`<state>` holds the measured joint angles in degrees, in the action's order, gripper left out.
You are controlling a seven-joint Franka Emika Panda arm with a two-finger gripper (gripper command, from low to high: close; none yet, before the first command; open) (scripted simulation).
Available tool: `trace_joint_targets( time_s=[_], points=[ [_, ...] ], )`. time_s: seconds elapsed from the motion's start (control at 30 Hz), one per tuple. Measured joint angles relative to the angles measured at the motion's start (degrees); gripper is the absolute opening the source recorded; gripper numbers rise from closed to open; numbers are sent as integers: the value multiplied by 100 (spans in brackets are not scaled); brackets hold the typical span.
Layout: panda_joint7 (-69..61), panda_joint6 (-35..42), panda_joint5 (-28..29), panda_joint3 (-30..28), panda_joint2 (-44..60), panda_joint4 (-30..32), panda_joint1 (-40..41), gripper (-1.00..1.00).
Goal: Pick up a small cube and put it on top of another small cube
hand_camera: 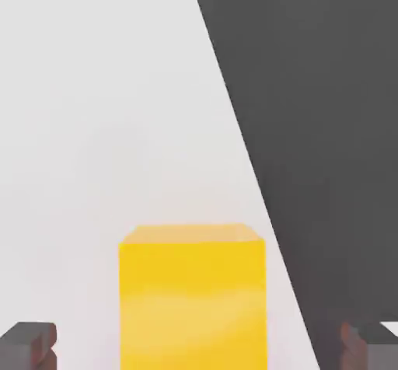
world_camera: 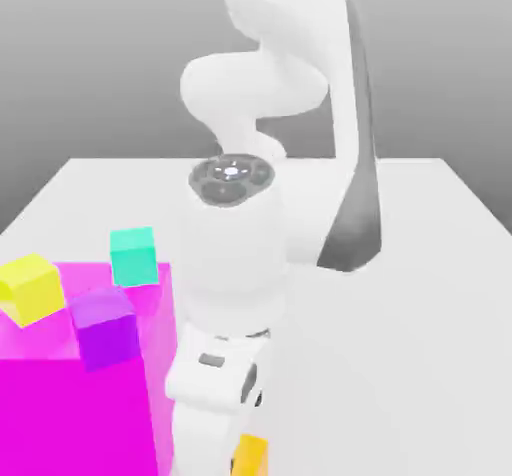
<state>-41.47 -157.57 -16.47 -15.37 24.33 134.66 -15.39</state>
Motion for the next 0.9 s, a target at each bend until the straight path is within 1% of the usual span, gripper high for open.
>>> trace_joint_targets(
  time_s=[0.03, 0.27, 0.4, 0.43, 0.47, 0.57, 0.67, 0.77, 0.9],
  points=[
    [-87, -154, -111, 124, 204, -43, 101, -100],
    [-113, -179, -141, 147, 252, -54, 118, -100],
    [208, 332, 296, -193, -424, 99, -133, -100],
    [249, 428, 323, -198, -542, 134, -165, -100],
    [230, 562, 230, -133, -632, 121, -158, -100],
    [243, 1247, 99, -138, -1044, -106, -82, -100],
    [407, 2003, 198, -298, -1535, -384, -18, -100],
    [700, 2731, 488, -434, -2068, -653, 196, -100],
    [1160, 3607, 1084, -597, -2746, -1002, 590, -100]
  ],
)
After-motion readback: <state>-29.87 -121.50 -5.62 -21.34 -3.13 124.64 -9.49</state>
